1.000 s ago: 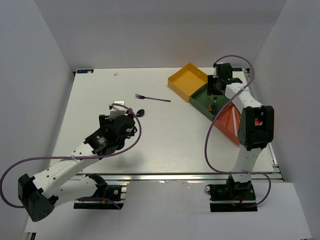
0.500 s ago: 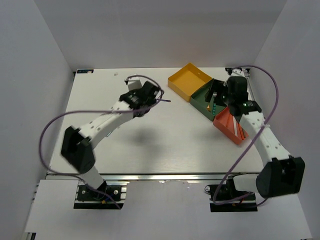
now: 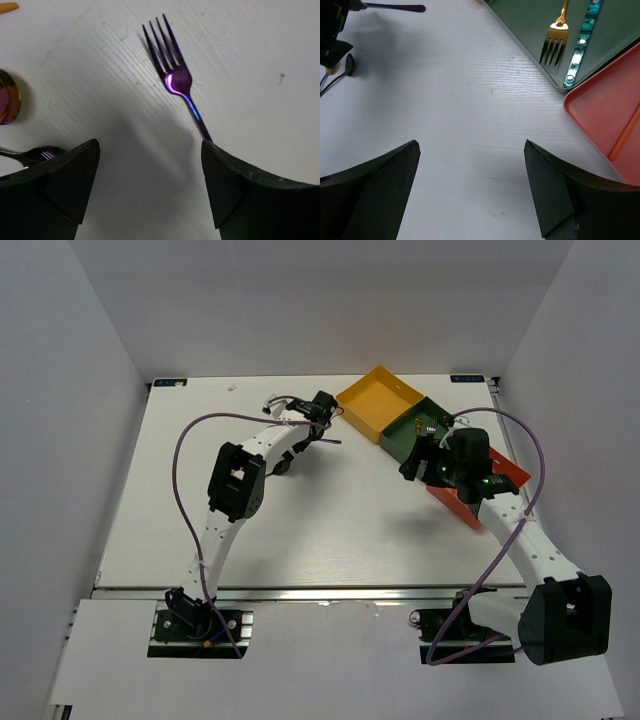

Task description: Sort the eating utensils into containers

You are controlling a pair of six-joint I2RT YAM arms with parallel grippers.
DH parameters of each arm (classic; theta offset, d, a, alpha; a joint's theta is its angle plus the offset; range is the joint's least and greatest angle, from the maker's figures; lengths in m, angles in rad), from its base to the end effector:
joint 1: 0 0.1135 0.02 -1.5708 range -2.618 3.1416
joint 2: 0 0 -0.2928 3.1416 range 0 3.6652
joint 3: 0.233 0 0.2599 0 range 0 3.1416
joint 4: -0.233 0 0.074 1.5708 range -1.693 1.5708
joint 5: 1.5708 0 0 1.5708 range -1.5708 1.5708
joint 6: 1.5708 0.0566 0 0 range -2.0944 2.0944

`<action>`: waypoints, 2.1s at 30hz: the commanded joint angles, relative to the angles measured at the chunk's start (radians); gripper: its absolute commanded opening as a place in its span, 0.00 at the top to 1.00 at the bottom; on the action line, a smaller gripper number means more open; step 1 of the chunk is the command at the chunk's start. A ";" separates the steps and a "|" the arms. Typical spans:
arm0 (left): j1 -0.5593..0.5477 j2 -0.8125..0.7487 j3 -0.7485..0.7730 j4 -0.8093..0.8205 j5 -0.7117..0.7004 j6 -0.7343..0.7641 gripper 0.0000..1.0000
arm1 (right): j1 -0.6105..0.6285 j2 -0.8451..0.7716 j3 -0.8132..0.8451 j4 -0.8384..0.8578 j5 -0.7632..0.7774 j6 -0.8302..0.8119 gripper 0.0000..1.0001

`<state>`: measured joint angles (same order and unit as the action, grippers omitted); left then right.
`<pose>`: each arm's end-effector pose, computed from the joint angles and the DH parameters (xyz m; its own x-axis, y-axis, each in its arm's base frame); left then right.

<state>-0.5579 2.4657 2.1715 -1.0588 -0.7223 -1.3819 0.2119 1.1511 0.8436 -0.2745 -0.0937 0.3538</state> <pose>0.4720 -0.2504 0.1671 -0.4267 -0.6024 -0.6746 -0.7618 0.6414 -0.0910 0.2616 0.0617 0.2899 -0.6031 0.2231 -0.7658 -0.0819 0.9377 0.3377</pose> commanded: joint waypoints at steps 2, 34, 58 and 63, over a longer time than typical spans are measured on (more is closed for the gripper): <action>0.000 -0.097 -0.022 0.123 -0.086 -0.072 0.09 | 0.007 -0.028 -0.026 0.084 -0.083 -0.015 0.11; -0.011 0.196 0.125 0.086 -0.075 0.099 0.49 | 0.007 -0.068 -0.078 0.181 -0.198 0.002 0.11; -0.013 0.053 -0.297 0.347 0.288 0.498 0.98 | 0.006 -0.125 -0.106 0.205 -0.221 0.005 0.11; -0.060 -0.026 -0.433 0.451 0.388 0.607 1.00 | 0.006 -0.120 -0.103 0.204 -0.227 0.005 0.11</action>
<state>-0.5587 2.3802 1.8721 -0.5468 -0.6342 -0.8677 0.2173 1.0420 0.7380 -0.1074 -0.2966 0.3595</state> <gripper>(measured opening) 0.186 0.895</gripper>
